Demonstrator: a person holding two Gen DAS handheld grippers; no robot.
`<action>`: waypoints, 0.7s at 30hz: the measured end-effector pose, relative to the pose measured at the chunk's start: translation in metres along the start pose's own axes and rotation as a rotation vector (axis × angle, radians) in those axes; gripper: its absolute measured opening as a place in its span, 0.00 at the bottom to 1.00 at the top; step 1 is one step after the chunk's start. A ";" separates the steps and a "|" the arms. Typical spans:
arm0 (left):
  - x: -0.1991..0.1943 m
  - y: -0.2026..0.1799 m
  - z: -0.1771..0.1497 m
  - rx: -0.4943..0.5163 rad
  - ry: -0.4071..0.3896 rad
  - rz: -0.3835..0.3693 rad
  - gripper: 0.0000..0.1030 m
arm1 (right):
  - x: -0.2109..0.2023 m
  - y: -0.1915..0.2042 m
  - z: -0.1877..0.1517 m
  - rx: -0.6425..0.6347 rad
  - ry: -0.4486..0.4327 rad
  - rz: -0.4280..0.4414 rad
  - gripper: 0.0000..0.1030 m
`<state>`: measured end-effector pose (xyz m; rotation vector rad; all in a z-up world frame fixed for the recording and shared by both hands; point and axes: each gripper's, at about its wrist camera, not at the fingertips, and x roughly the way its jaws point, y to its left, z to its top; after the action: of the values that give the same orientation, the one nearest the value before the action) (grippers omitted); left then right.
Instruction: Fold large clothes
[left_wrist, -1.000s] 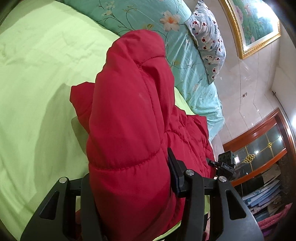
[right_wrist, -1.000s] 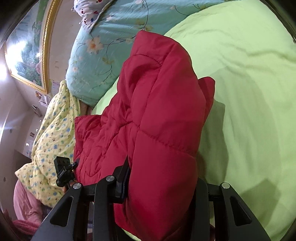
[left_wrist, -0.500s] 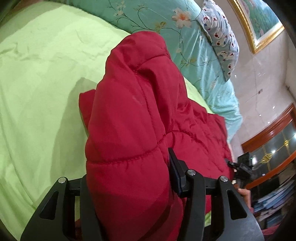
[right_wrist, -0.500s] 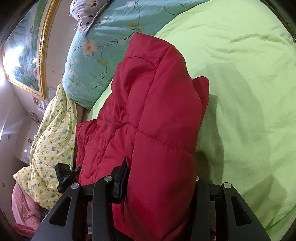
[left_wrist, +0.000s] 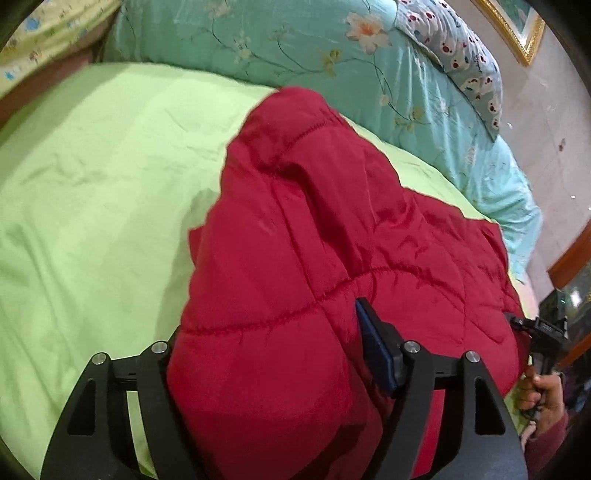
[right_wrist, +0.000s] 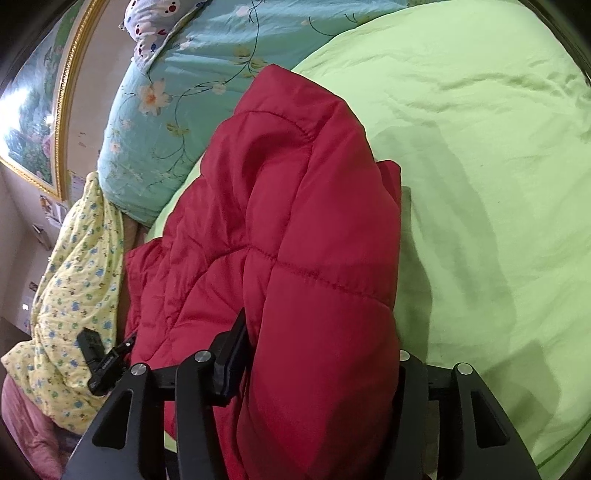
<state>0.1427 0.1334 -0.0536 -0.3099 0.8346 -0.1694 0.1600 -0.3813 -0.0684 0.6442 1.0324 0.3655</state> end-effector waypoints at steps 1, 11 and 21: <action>-0.003 -0.002 0.001 -0.002 -0.011 0.017 0.72 | 0.000 -0.001 0.000 0.000 -0.002 -0.005 0.52; -0.043 -0.013 0.010 0.019 -0.182 0.264 0.78 | -0.020 0.015 -0.004 -0.047 -0.062 -0.128 0.69; -0.063 -0.021 0.008 0.041 -0.185 0.178 0.78 | -0.043 0.031 -0.003 -0.095 -0.141 -0.186 0.70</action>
<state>0.1065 0.1319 0.0026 -0.2077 0.6707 0.0088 0.1373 -0.3815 -0.0205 0.4776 0.9259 0.2014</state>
